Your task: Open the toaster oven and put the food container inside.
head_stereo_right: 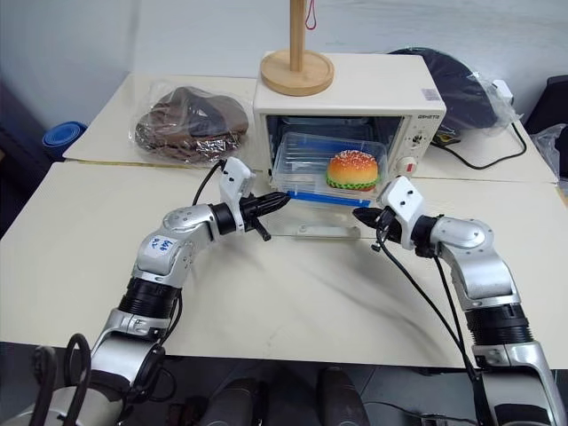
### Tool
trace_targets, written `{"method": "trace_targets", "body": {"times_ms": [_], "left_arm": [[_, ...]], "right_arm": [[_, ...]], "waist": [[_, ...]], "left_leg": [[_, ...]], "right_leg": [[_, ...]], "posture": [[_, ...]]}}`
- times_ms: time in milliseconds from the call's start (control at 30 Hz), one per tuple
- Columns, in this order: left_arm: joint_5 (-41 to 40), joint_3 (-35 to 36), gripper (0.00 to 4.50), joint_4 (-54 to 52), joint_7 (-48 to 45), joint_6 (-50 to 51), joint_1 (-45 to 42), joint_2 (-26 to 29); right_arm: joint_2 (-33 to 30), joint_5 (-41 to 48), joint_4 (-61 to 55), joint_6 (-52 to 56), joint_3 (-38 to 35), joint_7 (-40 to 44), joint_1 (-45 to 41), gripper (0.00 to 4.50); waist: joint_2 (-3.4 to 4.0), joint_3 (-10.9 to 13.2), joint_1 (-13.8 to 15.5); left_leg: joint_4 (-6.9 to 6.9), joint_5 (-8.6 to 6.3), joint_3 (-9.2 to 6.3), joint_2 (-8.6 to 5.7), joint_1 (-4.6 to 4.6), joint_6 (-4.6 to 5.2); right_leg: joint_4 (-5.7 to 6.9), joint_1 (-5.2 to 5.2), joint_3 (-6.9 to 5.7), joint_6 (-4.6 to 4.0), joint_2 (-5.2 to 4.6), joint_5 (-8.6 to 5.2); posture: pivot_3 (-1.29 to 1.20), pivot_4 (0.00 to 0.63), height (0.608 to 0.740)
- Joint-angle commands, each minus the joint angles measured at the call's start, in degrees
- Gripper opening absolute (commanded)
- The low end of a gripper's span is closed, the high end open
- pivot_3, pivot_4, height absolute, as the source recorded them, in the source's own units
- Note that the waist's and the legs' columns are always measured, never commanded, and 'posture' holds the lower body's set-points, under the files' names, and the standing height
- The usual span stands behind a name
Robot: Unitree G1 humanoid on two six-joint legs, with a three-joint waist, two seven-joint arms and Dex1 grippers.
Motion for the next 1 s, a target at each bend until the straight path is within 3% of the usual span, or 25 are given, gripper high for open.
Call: {"method": "trace_targets", "body": {"times_ms": [33,400,567,767,867,1000], "left_arm": [[0.0,0.7,0.0,0.4,0.4,-1.1,-1.7,-1.3],[1.9,9.4,0.0,27.2,10.4,-15.5,-16.4,-6.8],[2.4,10.4,0.0,34.9,9.4,-21.3,-20.0,-7.8],[3.2,5.8,0.0,21.4,0.4,-17.8,-11.4,-4.0],[-0.9,5.7,0.52,5.5,-7.6,-11.5,-2.7,2.8],[-8.8,9.8,1.79,-9.1,-21.0,-8.5,8.4,14.7]], "right_arm": [[1.5,-1.8,2.6,-3.9,-1.1,-2.8,-3.3,0.04],[8.8,-7.3,27.4,-18.4,-0.5,-8.6,-18.1,0.04],[11.1,-9.8,37.7,-23.7,-0.6,-11.7,-24.0,0.04],[9.7,-8.6,36.4,-23.0,-1.7,-9.2,-23.4,0.04],[6.0,-3.4,24.6,-17.1,-3.8,-2.5,-17.1,0.0],[-1.7,1.8,15.2,-14.4,-7.9,4.8,-7.8,0.0]], "waist": [[0.0,0.0,-0.2],[0.0,0.0,-0.6],[0.0,0.0,-0.7],[0.01,0.0,-1.6],[0.02,0.0,-2.0],[0.04,0.0,-2.0]], "left_leg": [[0.01,0.0,0.01,0.0,0.0,0.0],[-0.07,0.0,0.19,-0.01,0.01,-0.01],[-0.08,0.0,0.25,-0.01,-0.02,-0.01],[-0.15,0.0,0.28,0.0,-0.03,-0.01],[-0.2,0.0,0.24,0.04,-0.06,-0.02],[-0.19,-0.05,0.24,0.15,-0.18,-0.11]], "right_leg": [[0.0,0.0,0.0,0.0,0.0,0.0],[0.07,-0.11,-0.18,0.02,0.02,0.01],[0.21,-0.17,-0.17,0.04,-0.01,0.02],[0.24,-0.22,-0.11,0.04,-0.03,0.02],[0.25,-0.26,0.02,0.04,-0.03,0.02],[0.33,-0.47,0.1,0.03,-0.01,0.02]], "posture": [[0.0,0.15,0.74],[0.0,0.15,0.74],[0.0,0.15,0.74],[0.0,0.15,0.74],[0.0,0.15,0.74],[0.0,0.15,0.74]]}}
